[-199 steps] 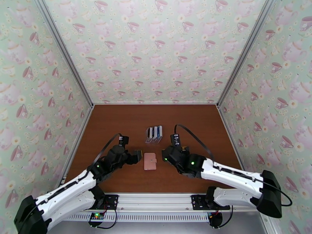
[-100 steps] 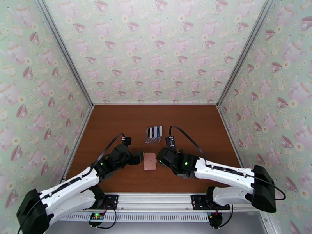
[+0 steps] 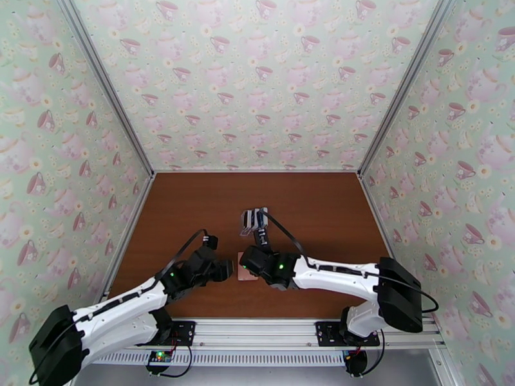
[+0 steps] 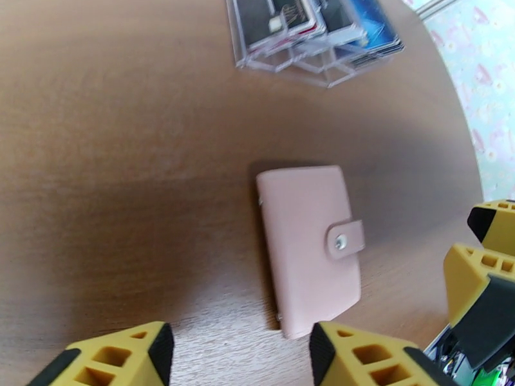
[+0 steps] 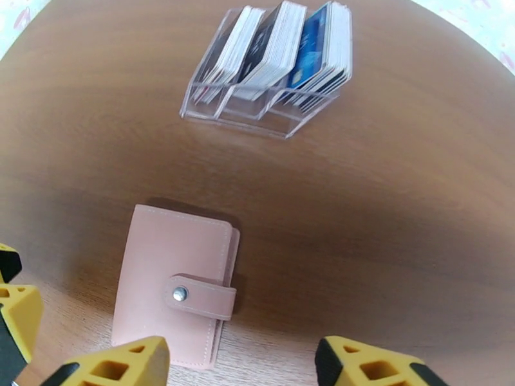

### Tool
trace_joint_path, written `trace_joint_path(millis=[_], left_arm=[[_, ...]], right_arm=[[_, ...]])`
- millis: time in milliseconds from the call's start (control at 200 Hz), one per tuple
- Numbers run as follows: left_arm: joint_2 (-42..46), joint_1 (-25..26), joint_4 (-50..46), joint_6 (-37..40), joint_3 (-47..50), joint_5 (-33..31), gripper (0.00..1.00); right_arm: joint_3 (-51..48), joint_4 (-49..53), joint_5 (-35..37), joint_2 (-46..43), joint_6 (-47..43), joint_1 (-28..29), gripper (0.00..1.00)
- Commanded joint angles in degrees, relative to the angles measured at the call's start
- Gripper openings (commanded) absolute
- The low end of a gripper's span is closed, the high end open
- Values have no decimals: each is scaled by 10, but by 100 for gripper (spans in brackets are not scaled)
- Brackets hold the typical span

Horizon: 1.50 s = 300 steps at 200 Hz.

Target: Put the credit cards into the card holder

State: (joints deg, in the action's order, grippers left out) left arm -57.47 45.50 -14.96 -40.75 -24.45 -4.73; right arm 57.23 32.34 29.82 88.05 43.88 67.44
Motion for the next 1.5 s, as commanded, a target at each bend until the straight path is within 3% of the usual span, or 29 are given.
trace_joint_path(millis=[0, 175, 516, 771, 1087, 1497], left_arm=[[-14, 5, 41, -14, 7, 22, 56], [-27, 7, 68, -29, 20, 37, 49], [-26, 9, 118, -55, 56, 61, 43], [-22, 9, 127, -57, 64, 63, 44], [-4, 10, 124, -62, 74, 61, 46], [17, 9, 116, -64, 84, 53, 47]], right_arm=[[25, -11, -26, 22, 7, 2, 55], [45, -17, -50, 61, 8, 2, 42], [72, -11, -65, 114, 16, 3, 33], [82, -11, -72, 144, 25, 3, 34], [93, -5, -61, 171, 33, 2, 42], [117, 4, -51, 196, 36, -7, 42]])
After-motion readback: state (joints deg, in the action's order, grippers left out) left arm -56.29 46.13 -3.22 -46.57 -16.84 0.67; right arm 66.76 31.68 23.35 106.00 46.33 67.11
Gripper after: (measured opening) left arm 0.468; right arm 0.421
